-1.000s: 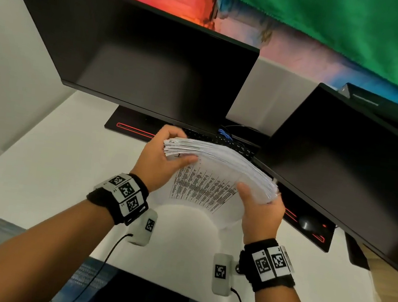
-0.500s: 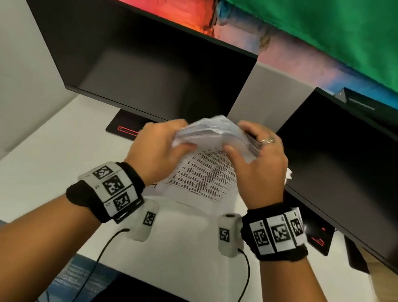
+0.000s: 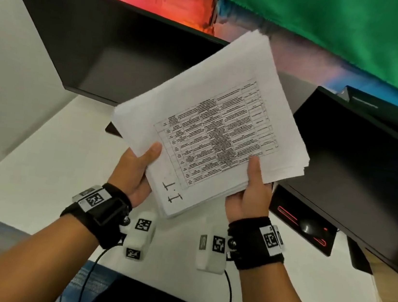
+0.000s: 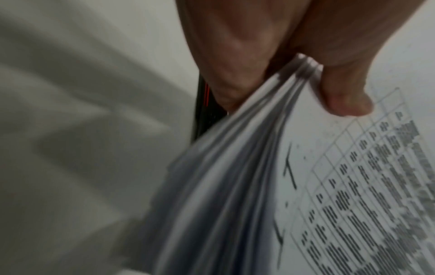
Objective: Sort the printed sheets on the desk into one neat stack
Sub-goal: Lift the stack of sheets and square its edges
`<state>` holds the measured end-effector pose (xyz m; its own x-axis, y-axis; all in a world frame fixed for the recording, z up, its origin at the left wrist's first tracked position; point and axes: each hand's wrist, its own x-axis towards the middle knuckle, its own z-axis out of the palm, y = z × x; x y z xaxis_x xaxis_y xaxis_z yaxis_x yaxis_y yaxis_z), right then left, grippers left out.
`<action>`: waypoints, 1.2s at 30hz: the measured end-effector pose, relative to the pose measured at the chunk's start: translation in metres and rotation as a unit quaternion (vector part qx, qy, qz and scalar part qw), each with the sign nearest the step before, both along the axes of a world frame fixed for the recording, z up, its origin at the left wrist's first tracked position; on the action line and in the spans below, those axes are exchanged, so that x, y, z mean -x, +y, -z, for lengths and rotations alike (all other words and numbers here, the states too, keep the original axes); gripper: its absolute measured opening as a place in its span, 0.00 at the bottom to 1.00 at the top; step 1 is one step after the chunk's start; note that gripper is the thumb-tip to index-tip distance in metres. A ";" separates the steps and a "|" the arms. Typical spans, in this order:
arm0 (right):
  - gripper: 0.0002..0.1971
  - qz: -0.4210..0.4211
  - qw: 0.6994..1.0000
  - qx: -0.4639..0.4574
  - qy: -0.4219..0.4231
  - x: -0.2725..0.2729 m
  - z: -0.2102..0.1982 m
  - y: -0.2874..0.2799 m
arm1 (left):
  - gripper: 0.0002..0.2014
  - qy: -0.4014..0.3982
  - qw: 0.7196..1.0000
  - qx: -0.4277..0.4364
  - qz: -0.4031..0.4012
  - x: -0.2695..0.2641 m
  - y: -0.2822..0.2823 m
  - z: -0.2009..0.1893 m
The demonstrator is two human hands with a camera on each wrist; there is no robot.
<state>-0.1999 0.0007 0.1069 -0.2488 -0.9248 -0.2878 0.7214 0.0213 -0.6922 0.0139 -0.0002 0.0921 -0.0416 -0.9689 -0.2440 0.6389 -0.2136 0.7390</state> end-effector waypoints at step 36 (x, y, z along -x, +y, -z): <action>0.13 -0.024 0.893 0.018 0.450 0.047 0.024 0.030 | 0.14 -0.430 0.888 0.135 -0.088 0.021 -0.010 0.008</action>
<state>-0.2472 0.0307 0.0833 -0.3246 -0.9450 0.0393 -0.1277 0.0026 -0.9918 -0.0066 -0.0099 0.0838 0.2058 -0.9699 0.1299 -0.1814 0.0926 0.9790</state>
